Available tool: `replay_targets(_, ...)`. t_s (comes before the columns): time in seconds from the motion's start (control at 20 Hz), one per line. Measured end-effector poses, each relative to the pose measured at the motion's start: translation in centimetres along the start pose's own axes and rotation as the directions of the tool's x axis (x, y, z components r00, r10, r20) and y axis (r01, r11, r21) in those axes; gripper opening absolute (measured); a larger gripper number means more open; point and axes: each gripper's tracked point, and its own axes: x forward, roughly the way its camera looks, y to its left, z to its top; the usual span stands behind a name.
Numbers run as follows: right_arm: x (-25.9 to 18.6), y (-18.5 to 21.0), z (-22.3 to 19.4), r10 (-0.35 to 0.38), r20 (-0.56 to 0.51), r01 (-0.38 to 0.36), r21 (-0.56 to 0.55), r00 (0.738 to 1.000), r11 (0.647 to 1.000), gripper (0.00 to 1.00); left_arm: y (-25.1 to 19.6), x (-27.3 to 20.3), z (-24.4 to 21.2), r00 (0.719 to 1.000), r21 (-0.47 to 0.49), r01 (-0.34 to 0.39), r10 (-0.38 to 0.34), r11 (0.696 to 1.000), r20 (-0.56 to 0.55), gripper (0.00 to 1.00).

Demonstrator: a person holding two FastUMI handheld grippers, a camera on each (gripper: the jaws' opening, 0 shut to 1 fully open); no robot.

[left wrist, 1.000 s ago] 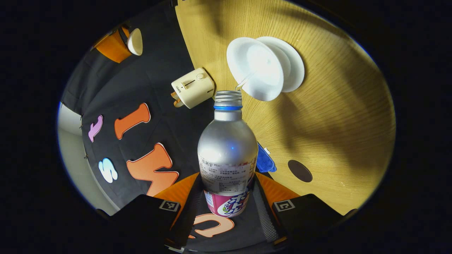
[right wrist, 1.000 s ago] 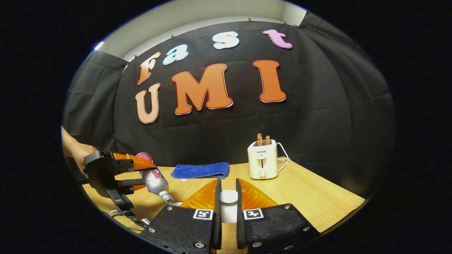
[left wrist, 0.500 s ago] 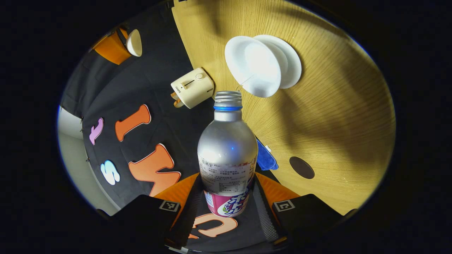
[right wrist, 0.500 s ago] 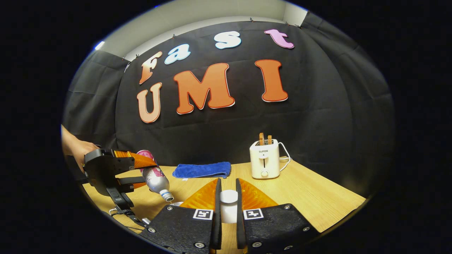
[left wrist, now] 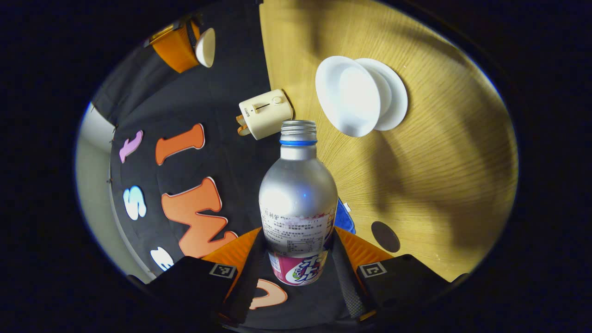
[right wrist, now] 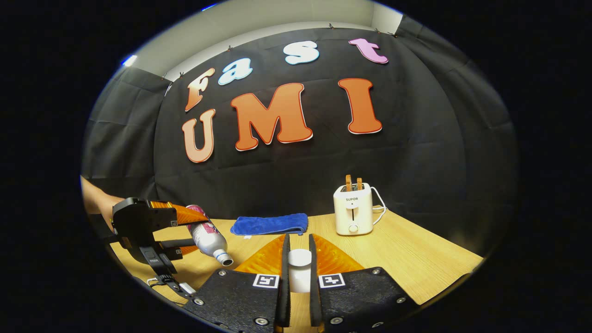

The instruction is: Open the teacup lid with one hand, grasp the water bottle and pour water into the teacup with the other hand; after pouring, place the water bottle on the coaster and then close the teacup lid.

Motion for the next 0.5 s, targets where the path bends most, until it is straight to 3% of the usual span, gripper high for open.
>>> replay_targets(0.15, 0.4, 1.0, 0.0, 0.013, 0.001, -0.013, -0.005, 1.000, 1.000, 0.17, 1.7, -0.5, 0.2, 0.997, -0.135, -0.080, 0.082, 0.988, 0.014, 0.81)
replay_targets(0.25, 0.7, 1.9, -0.2, 0.026, -0.002, -0.026, -0.006, 1.000, 1.000, 0.17, 3.1, -1.0, -0.4, 0.989, -0.253, -0.143, 0.147, 0.957, -0.002, 0.81)
replay_targets(0.3, 0.8, 2.4, -0.2, 0.032, -0.002, -0.032, -0.006, 0.999, 0.999, 0.17, 3.7, -1.2, -1.0, 0.985, -0.324, -0.169, 0.169, 0.931, -0.027, 0.78)
replay_targets(0.5, 1.4, 4.8, -0.4, 0.072, 0.002, -0.072, -0.014, 0.997, 0.997, 0.17, 5.4, -2.3, -2.2, 0.962, -0.588, -0.266, 0.248, 0.764, -0.114, 0.81)
